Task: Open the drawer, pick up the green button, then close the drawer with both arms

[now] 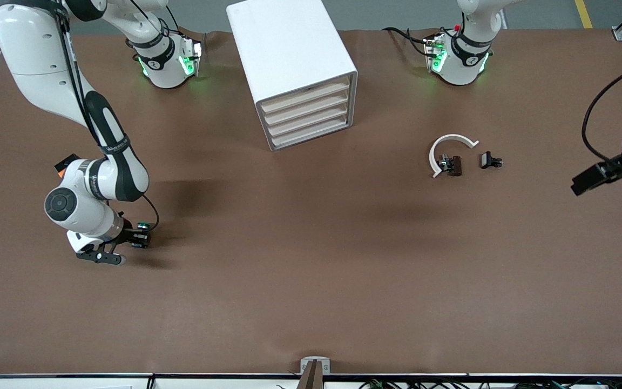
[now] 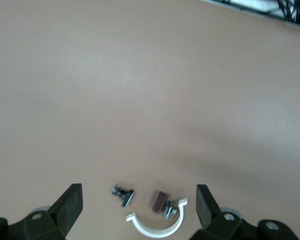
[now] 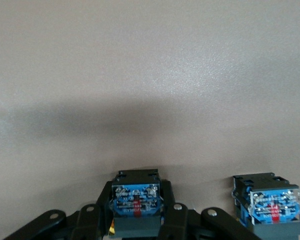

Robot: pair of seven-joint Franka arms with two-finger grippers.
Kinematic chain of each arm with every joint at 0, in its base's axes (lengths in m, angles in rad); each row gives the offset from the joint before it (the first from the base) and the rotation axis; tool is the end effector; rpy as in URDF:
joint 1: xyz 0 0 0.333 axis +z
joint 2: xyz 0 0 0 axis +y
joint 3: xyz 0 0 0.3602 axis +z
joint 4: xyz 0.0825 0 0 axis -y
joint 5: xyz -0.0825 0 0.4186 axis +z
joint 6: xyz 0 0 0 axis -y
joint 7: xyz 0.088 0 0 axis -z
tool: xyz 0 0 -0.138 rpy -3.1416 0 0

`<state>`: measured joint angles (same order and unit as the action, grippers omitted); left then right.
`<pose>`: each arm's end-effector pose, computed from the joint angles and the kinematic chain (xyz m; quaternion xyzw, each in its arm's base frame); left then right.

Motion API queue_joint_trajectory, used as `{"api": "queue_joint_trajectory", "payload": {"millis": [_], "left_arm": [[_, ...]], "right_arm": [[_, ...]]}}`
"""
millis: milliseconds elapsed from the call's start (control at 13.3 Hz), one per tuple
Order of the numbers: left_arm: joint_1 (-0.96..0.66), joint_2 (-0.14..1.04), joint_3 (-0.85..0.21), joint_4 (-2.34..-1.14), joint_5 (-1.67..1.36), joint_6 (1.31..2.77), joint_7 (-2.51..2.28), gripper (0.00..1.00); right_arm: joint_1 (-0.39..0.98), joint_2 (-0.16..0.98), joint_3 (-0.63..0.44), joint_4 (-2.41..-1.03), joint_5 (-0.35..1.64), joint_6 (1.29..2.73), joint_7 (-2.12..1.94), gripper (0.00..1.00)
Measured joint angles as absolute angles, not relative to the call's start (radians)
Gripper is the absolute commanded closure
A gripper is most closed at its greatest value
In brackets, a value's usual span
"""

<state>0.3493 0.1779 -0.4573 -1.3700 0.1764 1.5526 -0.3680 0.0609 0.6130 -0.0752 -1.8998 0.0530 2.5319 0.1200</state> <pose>0.6463 -0.0172 0.6383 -0.9895 -0.1356 -0.0223 0.0451 0.6785 -0.0078 0.1549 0.9966 -0.0816 0.0110 0.0056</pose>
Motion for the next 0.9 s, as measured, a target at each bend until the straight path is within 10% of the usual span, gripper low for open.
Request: {"api": "queue_joint_trajectory", "payload": {"millis": [525,675,900], "left_arm": [[0.157,0.005,-0.221,-1.489,0.089,1.509,-0.281,0.0],[0.073,-0.023,-0.112,-1.523,0.077,1.509,-0.222,0.0],[0.039,-0.052,-0.076,-1.558,0.068,1.509,-0.196,0.0]], "right_arm": [[0.061,0.613,-0.074,-1.901,0.053,2.532,0.12,1.0],[0.061,0.612,-0.073,-1.901,0.053,2.529,0.12,0.0],[0.065,0.613,-0.062,-1.905,0.053,2.512,0.12,0.0]]}}
